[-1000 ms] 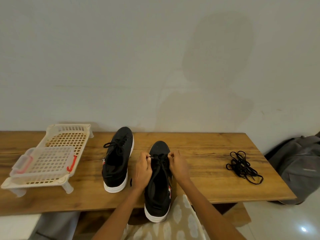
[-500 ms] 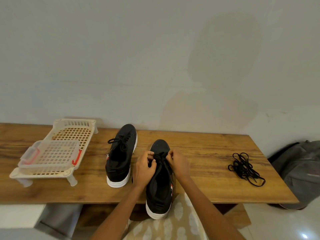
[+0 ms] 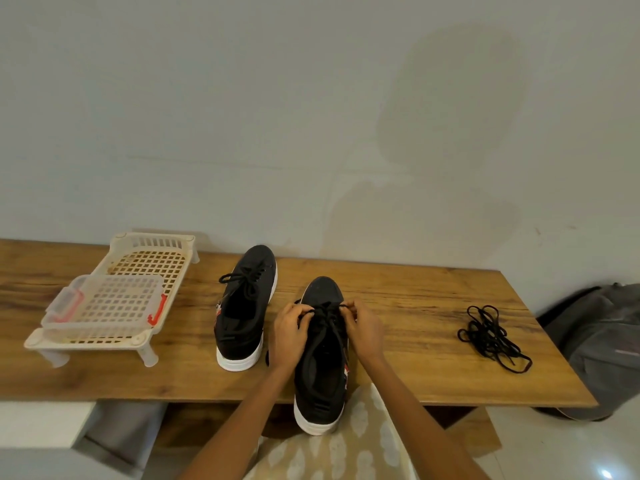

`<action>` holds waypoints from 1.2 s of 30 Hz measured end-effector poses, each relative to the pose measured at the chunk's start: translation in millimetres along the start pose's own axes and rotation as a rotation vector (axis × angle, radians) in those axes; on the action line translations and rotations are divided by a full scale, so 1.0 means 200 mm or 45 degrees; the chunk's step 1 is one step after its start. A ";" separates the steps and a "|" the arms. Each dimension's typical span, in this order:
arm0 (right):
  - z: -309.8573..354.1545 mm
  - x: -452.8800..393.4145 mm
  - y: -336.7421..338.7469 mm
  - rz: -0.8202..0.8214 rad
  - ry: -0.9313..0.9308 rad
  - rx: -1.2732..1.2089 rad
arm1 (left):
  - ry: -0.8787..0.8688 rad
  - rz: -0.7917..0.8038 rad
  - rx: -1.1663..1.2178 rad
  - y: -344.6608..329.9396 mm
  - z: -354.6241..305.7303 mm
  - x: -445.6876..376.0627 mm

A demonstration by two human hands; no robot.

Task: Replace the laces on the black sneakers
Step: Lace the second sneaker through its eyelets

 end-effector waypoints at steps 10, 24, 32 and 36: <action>0.02 0.06 -0.02 0.049 0.099 0.003 | 0.042 -0.055 0.030 0.02 0.00 0.02; 0.03 0.07 0.01 0.093 0.130 -0.100 | 0.018 0.006 -0.044 -0.01 0.01 0.02; 0.02 0.05 -0.01 0.130 0.058 0.014 | 0.057 0.028 -0.021 -0.01 0.01 0.01; 0.02 0.06 0.00 0.111 0.027 -0.020 | 0.097 0.025 -0.022 -0.01 0.01 0.01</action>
Point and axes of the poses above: each hand's wrist, its own x-axis away from the middle knuckle, its own y-axis out of the back of the hand, z = x × y, the point moved 7 cm from there along -x, towards the middle knuckle, and after that the axes turned 4 degrees about -z, right-handed, at the moved point
